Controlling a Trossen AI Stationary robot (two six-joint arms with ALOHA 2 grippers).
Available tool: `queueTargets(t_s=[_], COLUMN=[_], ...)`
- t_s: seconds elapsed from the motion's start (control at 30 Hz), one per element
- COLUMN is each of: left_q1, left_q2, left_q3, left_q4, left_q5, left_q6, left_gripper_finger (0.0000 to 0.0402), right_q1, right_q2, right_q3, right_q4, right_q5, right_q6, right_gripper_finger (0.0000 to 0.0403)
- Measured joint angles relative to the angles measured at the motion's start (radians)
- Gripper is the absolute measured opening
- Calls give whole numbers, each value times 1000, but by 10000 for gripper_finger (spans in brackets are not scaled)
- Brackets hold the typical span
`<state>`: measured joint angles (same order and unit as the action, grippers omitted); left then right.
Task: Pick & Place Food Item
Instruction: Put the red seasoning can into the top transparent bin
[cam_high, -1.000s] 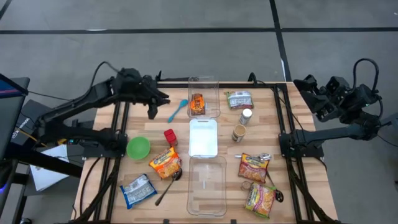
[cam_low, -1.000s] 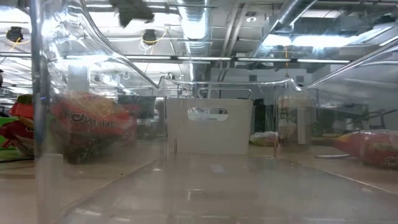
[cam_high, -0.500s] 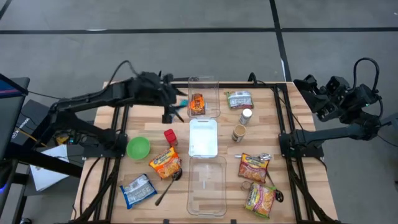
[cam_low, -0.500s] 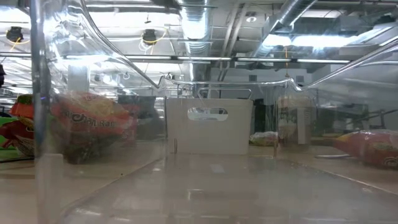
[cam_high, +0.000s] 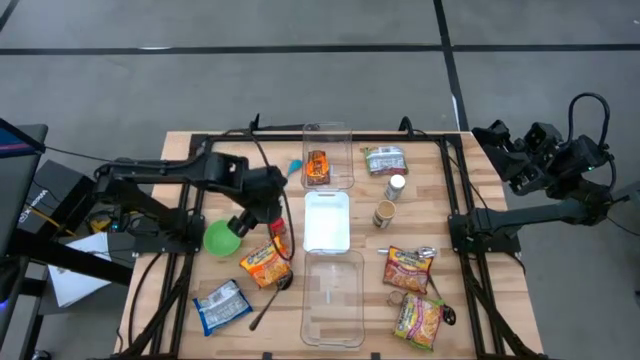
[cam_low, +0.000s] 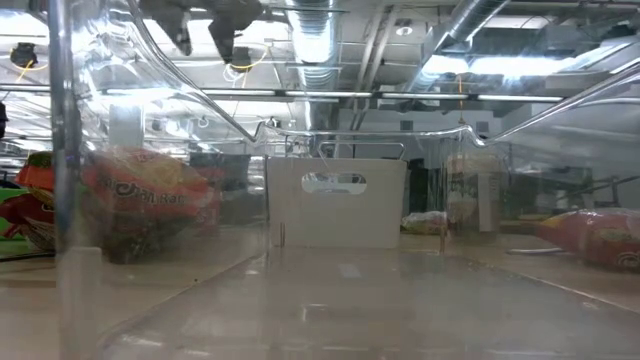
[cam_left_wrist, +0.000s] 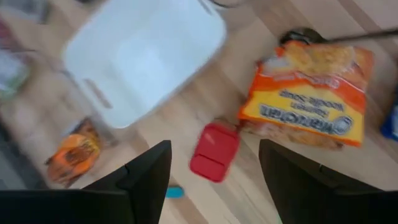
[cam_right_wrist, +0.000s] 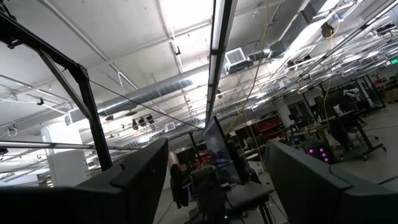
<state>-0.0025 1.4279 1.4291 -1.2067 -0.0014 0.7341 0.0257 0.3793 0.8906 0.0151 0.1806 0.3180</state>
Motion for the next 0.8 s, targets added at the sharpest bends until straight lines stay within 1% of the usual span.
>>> queueTargets(t_s=[0.23, 0.57, 0.8], left_q1=[-12, -6, 9], left_q2=[43, 45, 45], left_q3=[0, -2, -109], left_q4=[-3, 4, 59], left_q5=[2, 2, 5], left_q6=[53, 77, 96], left_gripper_finger=[237, 237, 237], right_q1=[0, 0, 0], right_q2=[0, 0, 0], right_q3=[0, 0, 0], right_q4=[-8, -8, -8], right_q5=[-1, -7, -22], right_q6=[-3, -3, -3], right_gripper_finger=[263, 263, 263])
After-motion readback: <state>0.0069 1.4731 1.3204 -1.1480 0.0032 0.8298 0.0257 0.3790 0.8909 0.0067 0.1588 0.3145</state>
